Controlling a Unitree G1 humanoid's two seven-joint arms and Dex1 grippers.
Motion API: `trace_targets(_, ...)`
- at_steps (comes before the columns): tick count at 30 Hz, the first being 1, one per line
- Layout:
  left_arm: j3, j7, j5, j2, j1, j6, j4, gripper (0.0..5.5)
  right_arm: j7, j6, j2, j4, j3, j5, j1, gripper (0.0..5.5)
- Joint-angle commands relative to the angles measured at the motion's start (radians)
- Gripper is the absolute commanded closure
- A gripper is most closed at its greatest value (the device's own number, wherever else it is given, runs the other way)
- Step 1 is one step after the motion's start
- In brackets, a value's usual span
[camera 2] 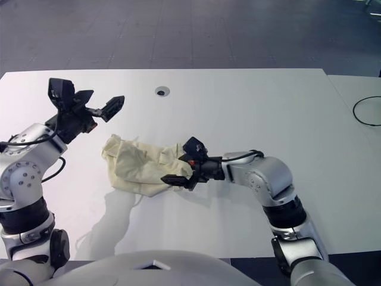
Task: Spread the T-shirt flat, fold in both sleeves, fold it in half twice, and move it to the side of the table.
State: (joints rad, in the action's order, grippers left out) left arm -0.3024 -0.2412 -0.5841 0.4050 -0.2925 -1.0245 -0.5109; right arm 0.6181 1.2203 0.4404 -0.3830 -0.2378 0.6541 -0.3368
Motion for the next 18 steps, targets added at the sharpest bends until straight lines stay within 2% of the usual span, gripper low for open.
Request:
trace_targets(1,0.003,0.007,-0.003,-0.003,0.011,0.007,0.0,0.1,0.002,0.037,-0.005,0.005,0.01,0.024,-0.014,0.12)
trace_targets(10,0.003,0.008,-0.003,0.001,0.002,0.008,0.01,0.1,0.002,0.054,-0.001,-0.014,-0.011,0.025,0.006,0.12)
trace_targets(16,0.005,0.031,0.007,-0.007,-0.001,0.0,0.022,0.1,-0.029,0.044,-0.041,0.032,-0.011,0.005,-0.011,0.12)
trace_targets(18,0.008,0.042,0.013,-0.007,-0.005,-0.002,0.031,0.1,-0.036,0.053,-0.055,0.041,-0.005,0.008,-0.014,0.37)
